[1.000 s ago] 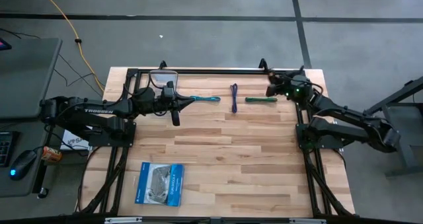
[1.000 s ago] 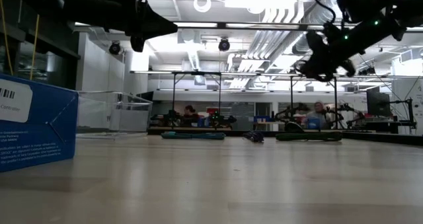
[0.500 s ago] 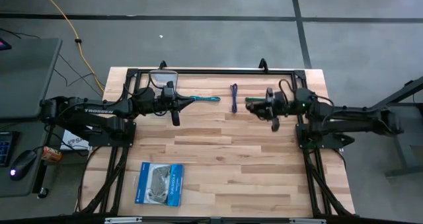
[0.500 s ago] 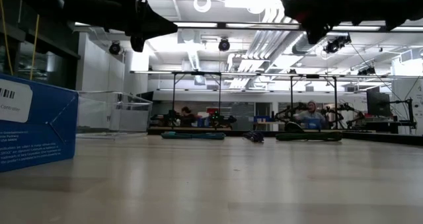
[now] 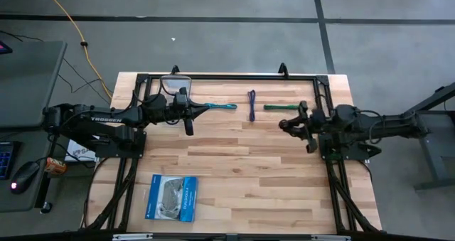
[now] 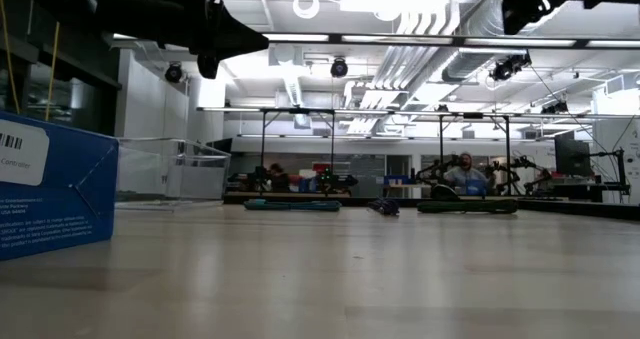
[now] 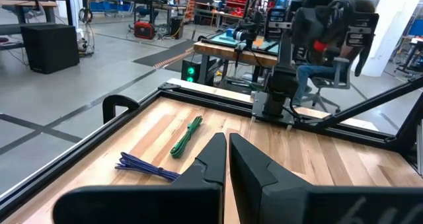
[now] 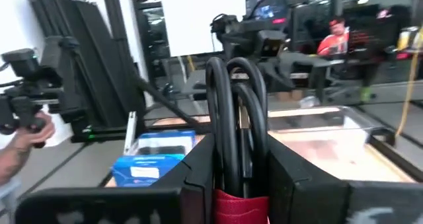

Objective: Pick and place USB-C Cables
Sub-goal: Put the black USB cable into the transparent bin

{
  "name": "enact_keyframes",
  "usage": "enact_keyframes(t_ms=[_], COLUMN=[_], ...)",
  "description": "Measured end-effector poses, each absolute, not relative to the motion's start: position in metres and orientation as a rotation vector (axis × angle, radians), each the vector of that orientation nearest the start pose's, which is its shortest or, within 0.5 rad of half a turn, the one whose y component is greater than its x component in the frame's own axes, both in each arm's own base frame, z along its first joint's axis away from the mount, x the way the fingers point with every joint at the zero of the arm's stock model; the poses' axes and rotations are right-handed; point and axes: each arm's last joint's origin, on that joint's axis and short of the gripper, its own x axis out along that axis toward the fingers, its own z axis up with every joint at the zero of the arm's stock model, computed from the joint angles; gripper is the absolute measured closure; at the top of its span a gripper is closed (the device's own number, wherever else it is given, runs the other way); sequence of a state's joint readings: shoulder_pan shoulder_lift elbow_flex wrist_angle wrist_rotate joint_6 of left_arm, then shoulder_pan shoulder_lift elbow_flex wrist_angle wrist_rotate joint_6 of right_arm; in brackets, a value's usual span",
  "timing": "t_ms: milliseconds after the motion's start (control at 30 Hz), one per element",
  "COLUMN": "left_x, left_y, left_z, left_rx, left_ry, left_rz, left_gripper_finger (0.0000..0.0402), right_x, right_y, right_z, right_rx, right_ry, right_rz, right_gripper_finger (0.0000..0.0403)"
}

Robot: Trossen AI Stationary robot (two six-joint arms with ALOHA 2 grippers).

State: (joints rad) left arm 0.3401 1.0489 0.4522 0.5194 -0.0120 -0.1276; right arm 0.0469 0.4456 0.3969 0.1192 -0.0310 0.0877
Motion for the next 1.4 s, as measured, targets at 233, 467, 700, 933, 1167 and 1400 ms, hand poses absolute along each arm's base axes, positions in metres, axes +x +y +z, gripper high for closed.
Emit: enact_keyframes(t_ms=[233, 467, 700, 933, 1167, 1400], left_x=[0.208, 0.208, 0.209, 0.223, 0.23, 0.236], left_y=[0.074, 0.074, 0.074, 0.066, 0.06, 0.052], left_z=[0.237, 0.237, 0.237, 0.237, 0.237, 0.24], left_rx=[-0.139, -0.139, -0.154, -0.139, -0.11, -0.114], left_ry=[0.054, 0.054, 0.046, -0.037, -0.084, -0.122], left_rz=[0.356, 0.356, 0.353, 0.269, 0.233, 0.192], left_gripper_finger=[0.0402, 0.0401, 0.0402, 0.0401, 0.0399, 0.0383], right_x=[0.106, 0.106, 0.107, 0.123, 0.157, 0.187], right_y=[0.008, 0.008, 0.007, 0.007, 0.009, -0.001], right_z=[0.276, 0.276, 0.276, 0.276, 0.272, 0.261], right_rx=[0.083, 0.072, 0.069, 0.041, -0.024, -0.034], right_ry=[-0.146, -0.156, -0.155, -0.158, -0.177, -0.185], right_rz=[0.079, 0.079, 0.033, -0.005, -0.009, -0.069], right_gripper_finger=[0.0334, 0.0334, 0.0334, 0.0334, 0.0334, 0.0334])
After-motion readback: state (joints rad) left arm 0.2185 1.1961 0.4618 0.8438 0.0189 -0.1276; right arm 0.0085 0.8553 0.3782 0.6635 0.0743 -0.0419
